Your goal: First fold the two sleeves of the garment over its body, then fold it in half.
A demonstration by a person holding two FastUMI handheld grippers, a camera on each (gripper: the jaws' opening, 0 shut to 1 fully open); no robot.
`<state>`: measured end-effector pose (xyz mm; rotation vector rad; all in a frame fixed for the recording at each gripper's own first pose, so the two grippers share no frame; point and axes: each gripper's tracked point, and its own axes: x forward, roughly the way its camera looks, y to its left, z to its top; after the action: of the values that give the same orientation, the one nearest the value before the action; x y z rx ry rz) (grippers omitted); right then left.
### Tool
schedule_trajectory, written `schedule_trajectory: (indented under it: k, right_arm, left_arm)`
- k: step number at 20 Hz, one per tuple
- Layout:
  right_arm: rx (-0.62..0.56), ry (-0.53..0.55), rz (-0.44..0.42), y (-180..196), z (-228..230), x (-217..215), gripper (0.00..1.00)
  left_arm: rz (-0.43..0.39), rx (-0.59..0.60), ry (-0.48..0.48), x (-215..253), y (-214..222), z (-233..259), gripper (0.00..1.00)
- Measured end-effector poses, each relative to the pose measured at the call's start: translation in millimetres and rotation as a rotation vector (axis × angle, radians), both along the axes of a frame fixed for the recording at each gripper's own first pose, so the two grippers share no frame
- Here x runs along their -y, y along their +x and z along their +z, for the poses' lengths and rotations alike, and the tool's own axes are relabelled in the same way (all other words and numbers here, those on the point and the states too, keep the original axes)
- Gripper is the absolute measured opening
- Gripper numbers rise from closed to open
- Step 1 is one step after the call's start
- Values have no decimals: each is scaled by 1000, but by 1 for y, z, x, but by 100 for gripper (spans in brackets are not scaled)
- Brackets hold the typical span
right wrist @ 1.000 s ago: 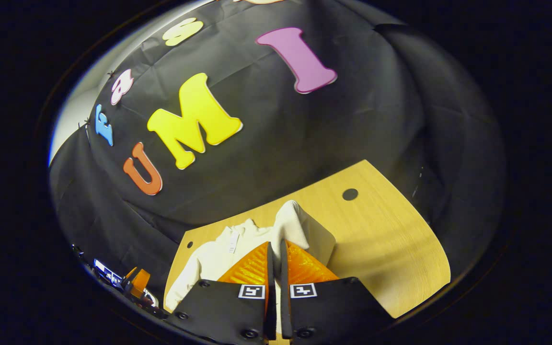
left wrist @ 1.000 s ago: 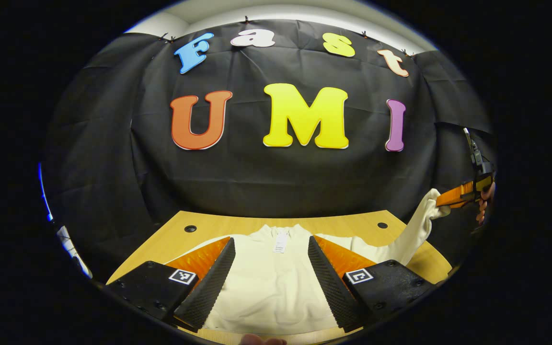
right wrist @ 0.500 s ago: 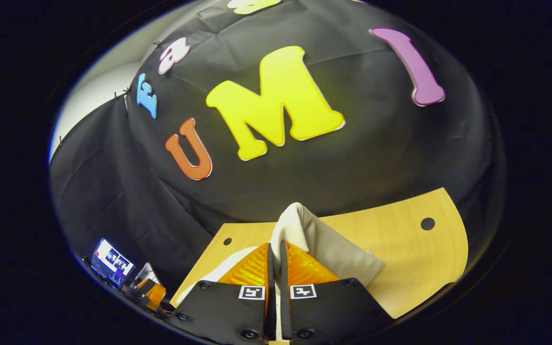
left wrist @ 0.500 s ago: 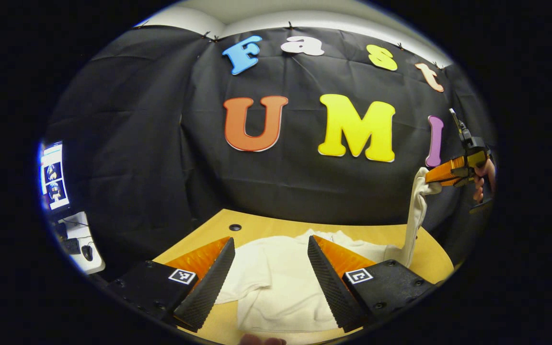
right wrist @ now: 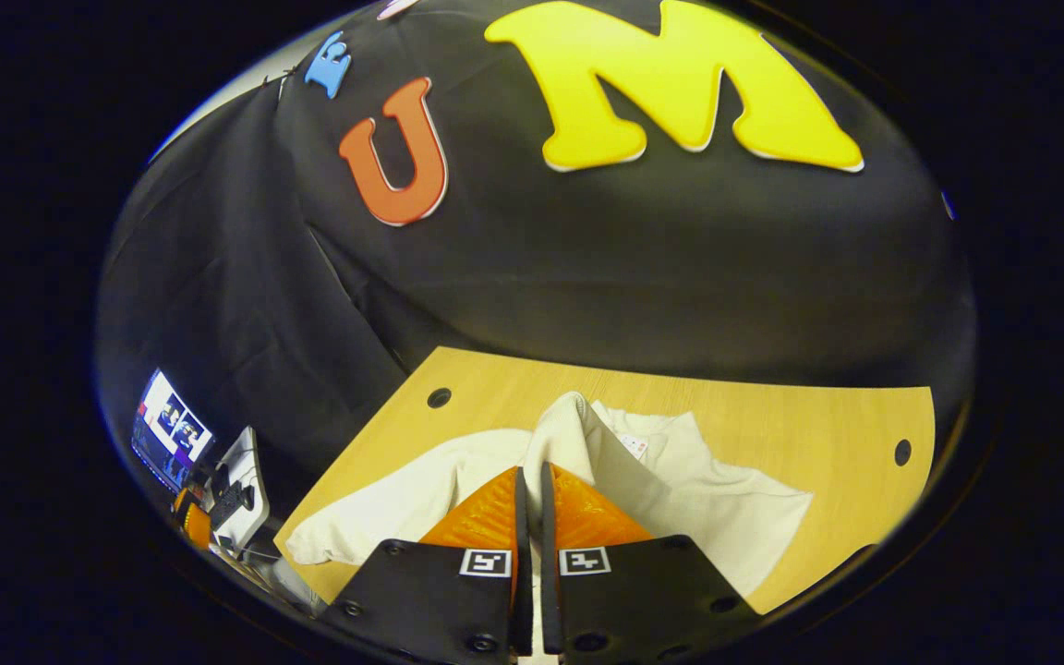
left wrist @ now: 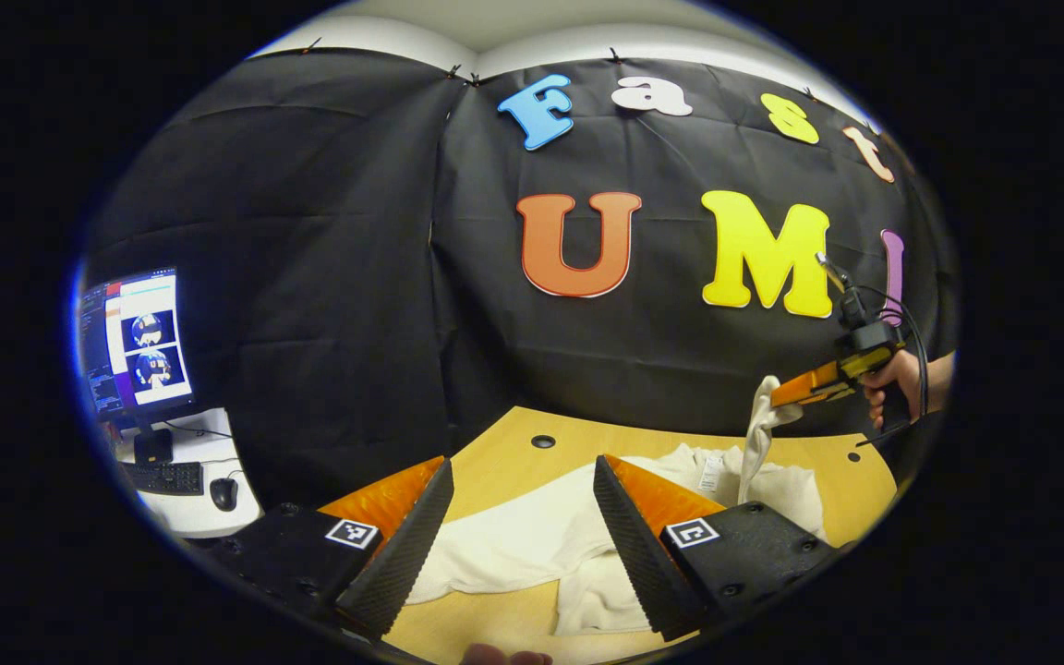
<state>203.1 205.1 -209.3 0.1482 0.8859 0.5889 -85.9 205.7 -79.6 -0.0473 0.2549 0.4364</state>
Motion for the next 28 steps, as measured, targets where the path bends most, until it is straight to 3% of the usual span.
schedule_trajectory:
  k: [6,13,20,21,22,24,25,27,28]
  right_arm:
    - [-14,-91,31,8,-66,-66,5]
    - [-66,-188,61,-8,-140,-118,5]
    - [33,-84,83,-12,-86,-142,19]
    - [44,-71,87,-16,-77,-139,25]
    - [59,-62,82,-19,-65,-135,39]
    - [95,-27,70,-25,-40,-127,57]
    - [114,-11,59,-29,-25,-121,56]
    - [149,31,35,-42,3,-108,74]
    - [161,51,31,-51,16,-103,67]
  left_arm:
    - [27,-47,-4,-21,-10,-14,97]
    - [35,-111,20,-39,-24,-32,97]
    - [48,-107,3,-46,-27,-40,97]
    - [48,-103,-1,-48,-28,-42,97]
    - [48,-100,-5,-50,-29,-44,97]
    - [48,-102,-2,-55,-35,-50,97]
    - [42,-106,2,-58,-39,-53,97]
    - [15,-113,19,-61,-46,-59,97]
    - [6,-115,35,-65,-51,-61,97]
